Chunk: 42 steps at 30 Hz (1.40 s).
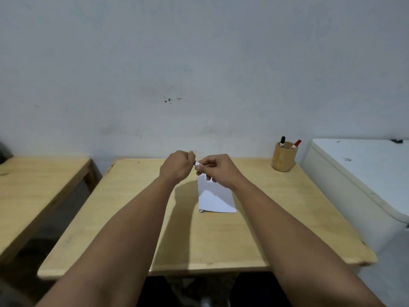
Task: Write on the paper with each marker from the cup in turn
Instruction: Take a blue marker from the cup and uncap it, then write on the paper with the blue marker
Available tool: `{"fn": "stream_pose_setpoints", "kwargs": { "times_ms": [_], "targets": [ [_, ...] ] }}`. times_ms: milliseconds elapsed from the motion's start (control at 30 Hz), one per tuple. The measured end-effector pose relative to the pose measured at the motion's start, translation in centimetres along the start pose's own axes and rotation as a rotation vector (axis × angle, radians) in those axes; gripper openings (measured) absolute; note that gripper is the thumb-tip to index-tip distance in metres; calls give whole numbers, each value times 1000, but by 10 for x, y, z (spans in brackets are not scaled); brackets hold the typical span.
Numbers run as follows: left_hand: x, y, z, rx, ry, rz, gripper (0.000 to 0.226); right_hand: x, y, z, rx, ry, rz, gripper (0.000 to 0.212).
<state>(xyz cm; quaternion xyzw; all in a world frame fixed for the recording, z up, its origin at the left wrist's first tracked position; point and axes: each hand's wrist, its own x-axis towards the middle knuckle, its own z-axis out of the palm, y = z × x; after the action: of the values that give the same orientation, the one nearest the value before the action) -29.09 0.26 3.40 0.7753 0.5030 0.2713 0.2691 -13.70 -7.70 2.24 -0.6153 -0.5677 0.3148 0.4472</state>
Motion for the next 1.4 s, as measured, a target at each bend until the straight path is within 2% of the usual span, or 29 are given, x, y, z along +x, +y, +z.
{"fn": "stream_pose_setpoints", "kwargs": {
  "times_ms": [233, 333, 400, 500, 567, 667, 833, 900, 1000, 1067, 1200, 1300, 1400],
  "targets": [
    [23, 7, 24, -190, -84, -89, 46, 24, 25, -21, -279, 61, -207, 14],
    [42, -9, 18, -339, 28, -205, 40, 36, 43, -37, -460, 125, -253, 12],
    [55, -36, 7, -177, 150, -203, 44, 39, 58, -54, -503, 196, -222, 15],
    [63, -67, 7, 253, 172, -47, 49, 45, 68, -70, -147, 378, -86, 12],
    [64, -75, 25, 485, 83, 103, 45, 54, 67, -71, 166, 473, 26, 7],
    [62, -81, 50, 754, -42, 255, 44, 64, 67, -67, 570, 504, 158, 16],
    [59, -89, 65, 856, -113, 247, 49, 61, 64, -52, 920, 493, 267, 33],
    [57, -88, 64, 825, -88, 221, 51, 58, 63, -49, 1012, 462, 289, 39],
    [50, -87, 56, 698, -63, 116, 55, 51, 63, -48, 1089, 370, 288, 37],
    [44, -90, 51, 611, -10, 66, 56, 46, 64, -48, 1058, 328, 258, 37],
    [31, -92, 44, 544, 175, 180, 42, 35, 61, -45, 879, 295, 211, 37],
    [16, -83, 40, 461, 152, 237, 33, 32, 58, -38, 727, 327, 264, 32],
    [-3, -66, 48, 364, 57, 125, 33, 25, 58, -26, 533, 346, 276, 23]
  ]
}}
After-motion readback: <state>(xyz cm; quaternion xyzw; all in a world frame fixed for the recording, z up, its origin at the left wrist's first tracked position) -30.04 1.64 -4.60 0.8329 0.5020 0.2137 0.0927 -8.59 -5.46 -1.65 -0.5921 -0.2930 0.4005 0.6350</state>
